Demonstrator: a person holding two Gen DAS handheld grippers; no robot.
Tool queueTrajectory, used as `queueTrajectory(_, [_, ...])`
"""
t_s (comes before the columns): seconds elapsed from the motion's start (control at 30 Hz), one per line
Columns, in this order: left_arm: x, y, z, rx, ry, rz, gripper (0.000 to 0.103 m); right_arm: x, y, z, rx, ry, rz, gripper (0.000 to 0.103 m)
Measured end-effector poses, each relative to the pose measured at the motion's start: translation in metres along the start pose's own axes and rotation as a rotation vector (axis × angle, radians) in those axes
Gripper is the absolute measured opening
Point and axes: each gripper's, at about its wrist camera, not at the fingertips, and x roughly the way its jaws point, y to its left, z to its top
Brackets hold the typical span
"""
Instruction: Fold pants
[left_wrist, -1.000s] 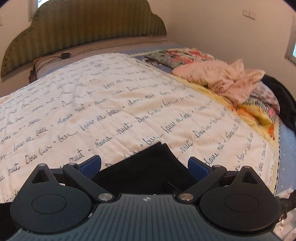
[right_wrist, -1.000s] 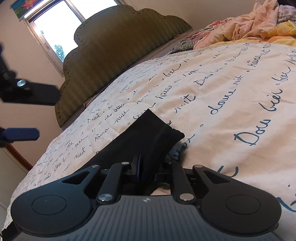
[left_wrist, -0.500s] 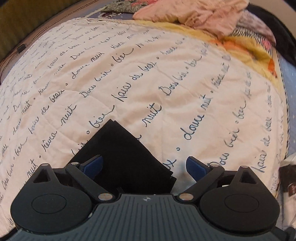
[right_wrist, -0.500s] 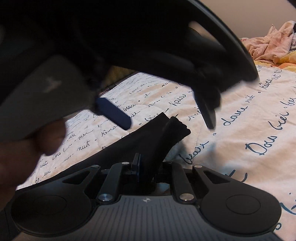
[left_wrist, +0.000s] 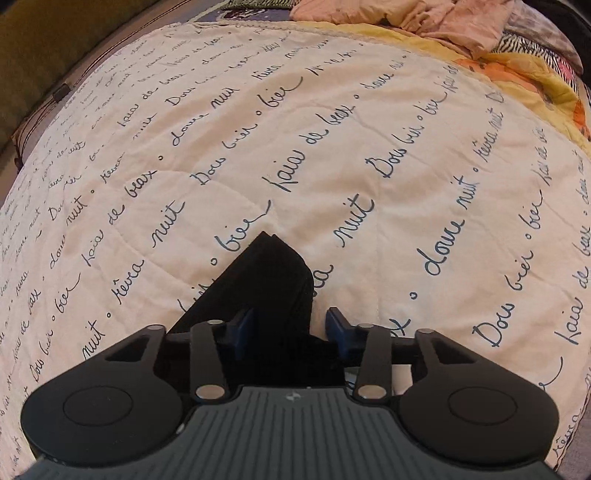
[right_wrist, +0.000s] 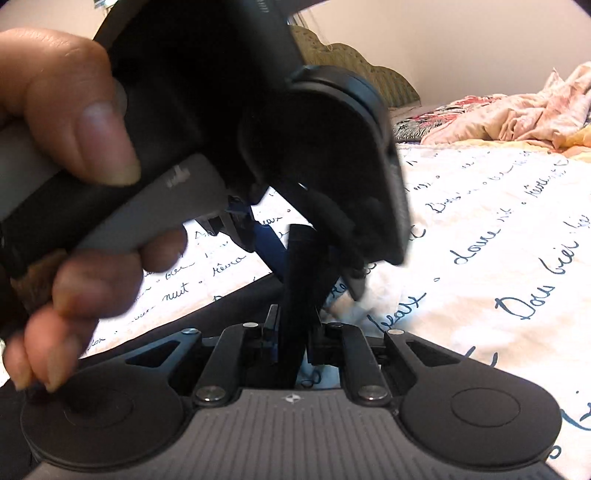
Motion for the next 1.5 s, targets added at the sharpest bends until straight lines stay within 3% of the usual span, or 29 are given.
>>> queueTrajectory(0.07, [-0.001,0.011,-0.001,-0.046,0.008,-0.041,0.024,-0.001,0.0,0.0,-0.002,-0.005,0.001,0.013])
queueTrajectory(0.27, [-0.006,0.072,-0.021,-0.361,-0.048,-0.202,0.02,-0.015,0.015,-0.007,-0.081,-0.064,0.01,0.017])
queueTrajectory(0.33, [-0.007,0.099,-0.038,-0.503,-0.071,-0.256,0.02,-0.022,0.017,-0.01,-0.106,-0.095,0.027,0.03])
queueTrajectory(0.4, [-0.011,0.13,-0.063,-0.665,-0.107,-0.307,0.019,-0.027,0.011,-0.01,-0.073,-0.115,0.073,0.063])
queueTrajectory(0.47, [-0.019,0.158,-0.096,-0.805,-0.158,-0.337,0.019,-0.032,-0.002,-0.008,0.008,-0.134,0.131,0.077])
queueTrajectory(0.5, [-0.026,0.168,-0.112,-0.846,-0.186,-0.324,0.011,-0.034,-0.01,-0.007,0.053,-0.151,0.163,0.079])
queueTrajectory(0.67, [-0.06,0.211,-0.207,-1.012,-0.309,-0.2,0.011,-0.034,-0.03,0.0,0.197,-0.122,0.158,0.079])
queueTrajectory(0.8, [-0.057,0.235,-0.262,-1.108,-0.244,-0.257,0.01,-0.027,-0.032,0.002,0.242,-0.088,0.19,0.079])
queueTrajectory(0.87, [-0.061,0.236,-0.264,-1.109,-0.255,-0.274,0.01,-0.027,-0.031,0.0,0.233,-0.077,0.17,0.079])
queueTrajectory(0.93, [-0.062,0.229,-0.253,-1.057,-0.271,-0.35,0.014,-0.021,-0.032,0.001,0.224,-0.064,0.172,0.079])
queueTrajectory(1.0, [-0.054,0.219,-0.239,-1.035,-0.236,-0.463,0.037,-0.023,-0.029,0.0,0.216,-0.069,0.163,0.079])
queueTrajectory(1.07, [-0.038,0.212,-0.223,-1.049,-0.18,-0.564,0.048,-0.023,-0.028,0.0,0.21,-0.07,0.151,0.079])
queueTrajectory(1.27, [0.005,0.198,-0.196,-1.134,-0.085,-0.702,0.048,-0.016,-0.041,0.0,0.297,-0.036,0.133,0.08])
queueTrajectory(1.43, [0.02,0.201,-0.177,-1.13,-0.075,-0.715,0.048,-0.015,-0.039,-0.001,0.284,-0.033,0.136,0.08])
queueTrajectory(1.5, [0.022,0.203,-0.166,-1.114,-0.071,-0.711,0.054,-0.015,-0.037,-0.001,0.27,-0.035,0.139,0.08])
